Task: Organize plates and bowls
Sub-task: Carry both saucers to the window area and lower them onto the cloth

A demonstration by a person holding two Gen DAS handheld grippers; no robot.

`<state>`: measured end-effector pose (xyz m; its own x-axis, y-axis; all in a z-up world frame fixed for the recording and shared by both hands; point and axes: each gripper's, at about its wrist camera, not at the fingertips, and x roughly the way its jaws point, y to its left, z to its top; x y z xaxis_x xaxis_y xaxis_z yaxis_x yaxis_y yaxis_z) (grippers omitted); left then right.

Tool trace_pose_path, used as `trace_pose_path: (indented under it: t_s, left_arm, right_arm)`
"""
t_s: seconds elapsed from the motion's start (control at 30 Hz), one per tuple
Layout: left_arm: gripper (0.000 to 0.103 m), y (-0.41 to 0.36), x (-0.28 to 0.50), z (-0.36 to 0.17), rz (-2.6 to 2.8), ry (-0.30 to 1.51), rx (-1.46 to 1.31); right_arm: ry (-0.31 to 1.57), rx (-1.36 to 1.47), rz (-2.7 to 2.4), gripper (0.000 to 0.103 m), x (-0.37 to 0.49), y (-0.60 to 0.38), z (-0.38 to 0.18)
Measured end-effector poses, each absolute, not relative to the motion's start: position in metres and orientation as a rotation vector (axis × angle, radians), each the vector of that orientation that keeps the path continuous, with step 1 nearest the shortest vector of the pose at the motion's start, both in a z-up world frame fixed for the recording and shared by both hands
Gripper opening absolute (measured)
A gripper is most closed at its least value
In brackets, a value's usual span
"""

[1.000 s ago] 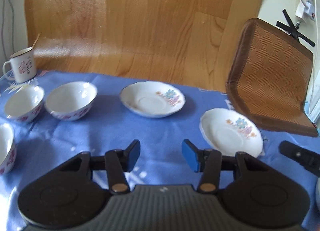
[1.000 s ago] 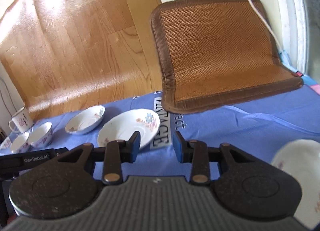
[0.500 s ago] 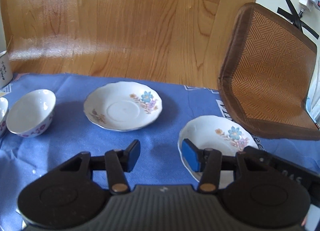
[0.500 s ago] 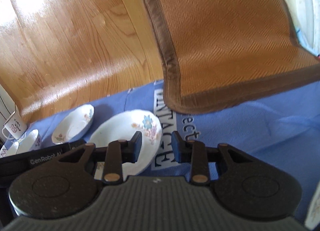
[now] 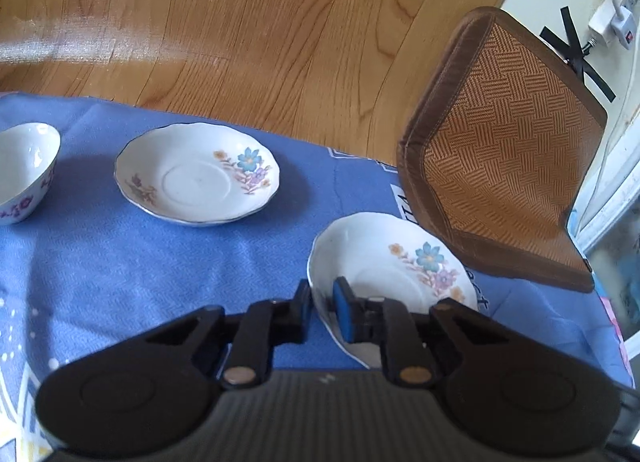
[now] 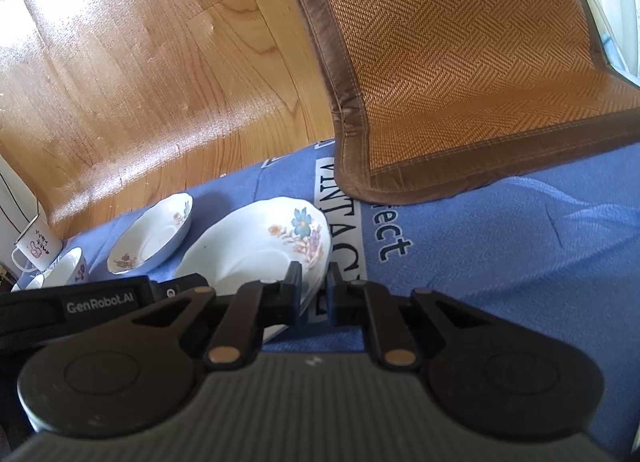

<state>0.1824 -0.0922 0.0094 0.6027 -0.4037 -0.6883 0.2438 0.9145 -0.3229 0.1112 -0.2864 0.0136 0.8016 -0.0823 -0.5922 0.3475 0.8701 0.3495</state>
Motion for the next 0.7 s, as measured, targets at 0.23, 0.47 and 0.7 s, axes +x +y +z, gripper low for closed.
trace_pose_path:
  t_s: [0.23,0.47,0.7]
  left_arm:
    - [0.013,-0.091,0.142,0.027,-0.404,0.801,-0.212]
    - [0.013,-0.115,0.081,0.039,-0.489,0.781,-0.189]
    - [0.014,-0.173,0.027,0.044,-0.62,0.777,-0.108]
  right_arm:
    - [0.532,0.411,-0.25,0.014,0.073,-0.279,0.028]
    - [0.479,0.415,-0.318,0.014,0.005,-0.288,0.036]
    - [0.41,0.404,-0.461,0.014,-0.071,-0.31,0.037]
